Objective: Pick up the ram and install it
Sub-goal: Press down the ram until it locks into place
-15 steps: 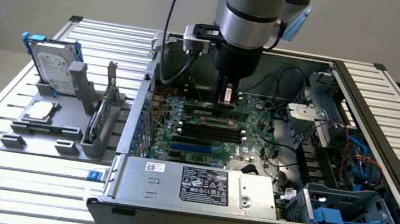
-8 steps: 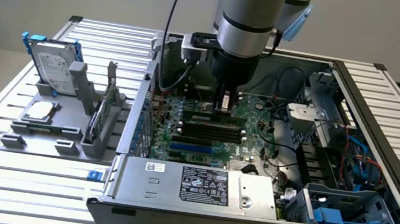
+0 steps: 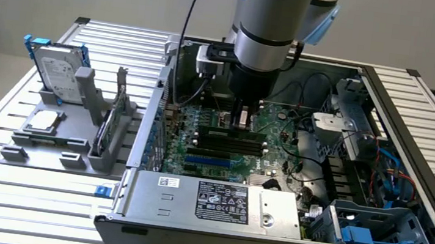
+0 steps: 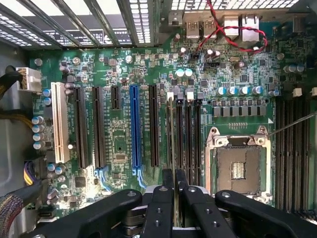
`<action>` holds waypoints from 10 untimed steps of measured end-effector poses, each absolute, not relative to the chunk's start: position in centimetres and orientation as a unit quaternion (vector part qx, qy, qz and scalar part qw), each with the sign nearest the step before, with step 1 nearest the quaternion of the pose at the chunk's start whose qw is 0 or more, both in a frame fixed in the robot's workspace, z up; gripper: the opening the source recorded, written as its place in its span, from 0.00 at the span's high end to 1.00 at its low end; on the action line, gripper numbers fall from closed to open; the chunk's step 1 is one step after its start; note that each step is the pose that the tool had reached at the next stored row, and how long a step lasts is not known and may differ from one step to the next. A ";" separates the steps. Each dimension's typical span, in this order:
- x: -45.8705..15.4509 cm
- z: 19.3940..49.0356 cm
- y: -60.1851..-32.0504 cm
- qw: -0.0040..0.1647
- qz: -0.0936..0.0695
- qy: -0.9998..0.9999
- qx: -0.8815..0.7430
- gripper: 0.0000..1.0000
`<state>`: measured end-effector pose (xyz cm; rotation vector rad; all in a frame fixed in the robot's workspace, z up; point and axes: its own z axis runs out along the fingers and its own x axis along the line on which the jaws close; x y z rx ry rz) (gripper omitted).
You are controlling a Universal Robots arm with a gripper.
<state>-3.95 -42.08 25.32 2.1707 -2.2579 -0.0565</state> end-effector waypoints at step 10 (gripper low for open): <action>-3.8 23.5 -42.1 0.004 -0.018 -0.721 0.693 0.86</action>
